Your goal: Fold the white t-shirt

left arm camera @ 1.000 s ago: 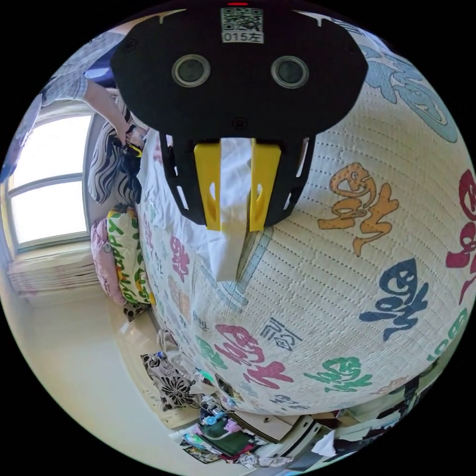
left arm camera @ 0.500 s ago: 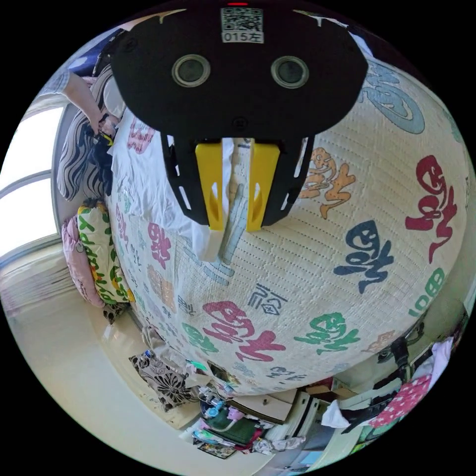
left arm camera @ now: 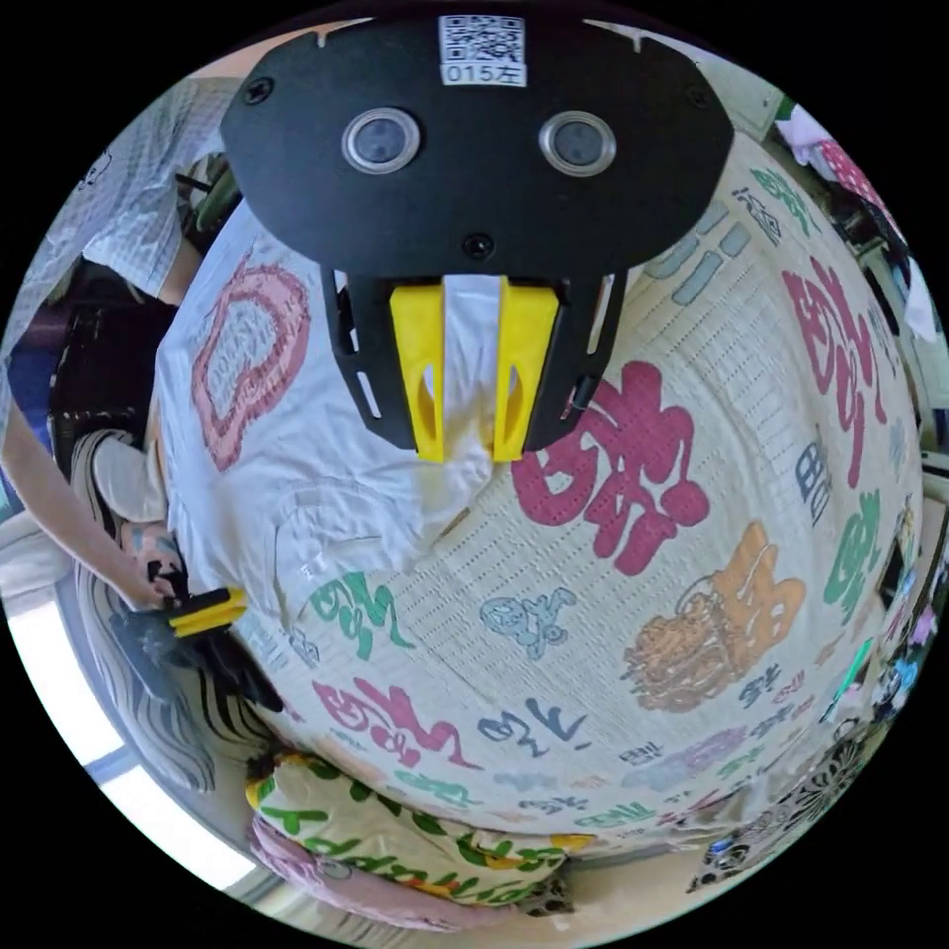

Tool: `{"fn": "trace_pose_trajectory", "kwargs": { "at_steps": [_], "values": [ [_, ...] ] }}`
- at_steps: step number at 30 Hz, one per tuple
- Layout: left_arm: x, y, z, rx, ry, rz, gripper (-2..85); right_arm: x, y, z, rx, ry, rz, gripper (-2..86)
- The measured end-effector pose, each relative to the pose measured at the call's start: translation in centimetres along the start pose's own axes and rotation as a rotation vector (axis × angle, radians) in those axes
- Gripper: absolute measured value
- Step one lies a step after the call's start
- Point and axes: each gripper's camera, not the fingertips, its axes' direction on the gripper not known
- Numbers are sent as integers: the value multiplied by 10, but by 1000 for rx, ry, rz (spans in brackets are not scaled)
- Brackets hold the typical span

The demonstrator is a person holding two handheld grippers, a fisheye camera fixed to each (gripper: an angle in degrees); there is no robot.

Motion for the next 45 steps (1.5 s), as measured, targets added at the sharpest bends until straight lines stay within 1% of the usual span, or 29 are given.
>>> {"fn": "trace_pose_trajectory", "kwargs": {
  "at_steps": [1,2,3,4,6,9,11,13,15,17,18,20,22,23,24,26,29,31,34,35,36,37,38,39,41,43,45],
  "values": [
    [5,-3,1,28,-20,22,39,0,-2,-4,14,7,-8,7],
    [3,-5,0,68,-9,-10,20,1,-2,-6,19,1,-6,4],
    [0,-5,-1,84,-4,-32,20,4,-3,-9,26,0,5,-1],
    [-5,-3,1,114,-5,-68,18,5,-2,-9,29,10,11,-2],
    [-8,1,12,113,-12,-111,23,4,0,-5,36,32,22,0],
    [-10,17,22,172,17,-210,54,7,19,-5,133,11,117,32],
    [-14,48,11,238,-43,-341,90,17,45,-14,218,-9,229,56],
    [-8,89,-6,314,-71,-377,96,24,101,-31,347,-72,296,64],
    [5,138,-24,377,-33,-382,99,17,150,-37,363,-96,284,66],
    [27,211,-35,372,36,-411,98,3,202,-34,333,-122,265,67],
    [33,230,-35,363,53,-431,96,-7,238,-28,300,-152,276,68],
    [60,303,-24,274,141,-479,81,-24,289,-9,211,-207,298,69],
    [79,354,-4,212,227,-558,67,-47,350,25,86,-276,359,73],
    [90,381,11,158,275,-593,64,-52,363,34,48,-289,366,74],
    [95,393,19,132,281,-614,63,-62,385,51,-14,-297,386,79],
    [115,428,43,129,292,-669,61,-73,412,67,-39,-307,410,82],
    [136,437,74,68,273,-606,78,-78,442,73,41,-321,459,83],
    [146,434,97,27,303,-545,89,-80,452,72,66,-316,438,90],
    [155,433,111,45,214,-461,78,-82,468,69,94,-304,406,91],
    [157,436,116,67,216,-442,69,-82,473,69,101,-313,407,90],
    [157,438,118,83,226,-435,65,-82,481,69,113,-329,405,86],
    [156,443,122,99,263,-437,50,-83,490,70,116,-344,409,82],
    [153,446,130,89,337,-439,28,-83,494,70,121,-355,406,80],
    [153,447,134,88,358,-439,22,-85,501,72,112,-375,397,75],
    [154,449,143,105,346,-425,6,-85,508,75,93,-381,412,57],
    [153,448,149,103,353,-435,2,-82,516,74,73,-396,414,20],
    [154,449,152,116,345,-447,0,-81,524,70,64,-372,413,8]
  ]
}}
